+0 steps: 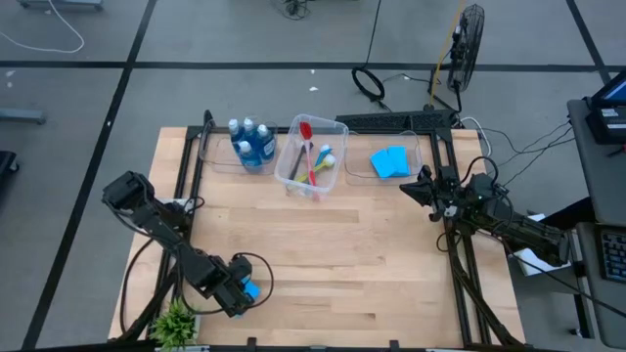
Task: Pick & Place Kitchen Sink Supplies
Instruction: Put the blue sponge into the right transparent bin
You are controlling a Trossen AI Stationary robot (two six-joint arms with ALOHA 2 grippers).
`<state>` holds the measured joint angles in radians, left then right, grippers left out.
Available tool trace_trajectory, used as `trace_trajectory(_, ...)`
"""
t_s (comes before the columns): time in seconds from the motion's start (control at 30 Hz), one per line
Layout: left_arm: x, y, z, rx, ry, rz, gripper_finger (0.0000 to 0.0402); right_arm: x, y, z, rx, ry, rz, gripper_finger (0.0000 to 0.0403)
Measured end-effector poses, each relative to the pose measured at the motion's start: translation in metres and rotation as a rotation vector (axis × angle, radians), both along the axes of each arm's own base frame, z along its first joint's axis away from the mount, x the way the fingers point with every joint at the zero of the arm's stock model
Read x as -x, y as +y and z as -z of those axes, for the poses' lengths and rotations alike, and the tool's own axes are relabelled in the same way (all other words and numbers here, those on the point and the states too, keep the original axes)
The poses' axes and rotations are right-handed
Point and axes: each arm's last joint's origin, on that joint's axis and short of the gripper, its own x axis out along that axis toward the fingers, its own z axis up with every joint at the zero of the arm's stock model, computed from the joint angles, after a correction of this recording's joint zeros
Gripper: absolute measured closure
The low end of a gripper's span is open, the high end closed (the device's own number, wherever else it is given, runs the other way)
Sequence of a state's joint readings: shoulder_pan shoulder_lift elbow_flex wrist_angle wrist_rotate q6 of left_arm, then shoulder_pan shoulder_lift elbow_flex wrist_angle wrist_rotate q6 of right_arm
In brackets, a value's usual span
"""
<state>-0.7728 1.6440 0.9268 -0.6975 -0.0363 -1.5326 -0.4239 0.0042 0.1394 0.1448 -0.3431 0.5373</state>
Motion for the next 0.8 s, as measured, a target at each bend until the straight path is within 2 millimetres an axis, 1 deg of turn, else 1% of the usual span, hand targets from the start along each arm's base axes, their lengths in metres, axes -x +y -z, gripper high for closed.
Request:
trace_trajectory(0.13, -0.002, 0.002, 0.000, 0.017, 0.017, -0.012, 0.0309, 0.000, 0.000, 0.000, 0.001, 0.000, 0.000, 0.0403)
trace_trajectory(0.33, -0.003, 0.003, 0.000, 0.034, 0.034, -0.058, 0.0223, 0.000, 0.000, 0.000, 0.002, 0.000, 0.000, 0.0403)
trace_trajectory(0.5, -0.002, 0.003, -0.007, 0.078, 0.024, -0.059, 0.0160, 0.000, 0.000, 0.000, 0.004, 0.000, 0.001, 0.0403)
trace_trajectory(0.63, -0.002, 0.005, -0.015, 0.076, -0.025, -0.068, 0.0129, 0.000, 0.000, 0.000, 0.007, 0.002, 0.001, 0.0403)
trace_trajectory(0.8, -0.002, 0.006, -0.014, 0.008, -0.097, -0.064, 0.0118, 0.000, 0.000, 0.002, 0.000, 0.017, 0.001, 0.0403)
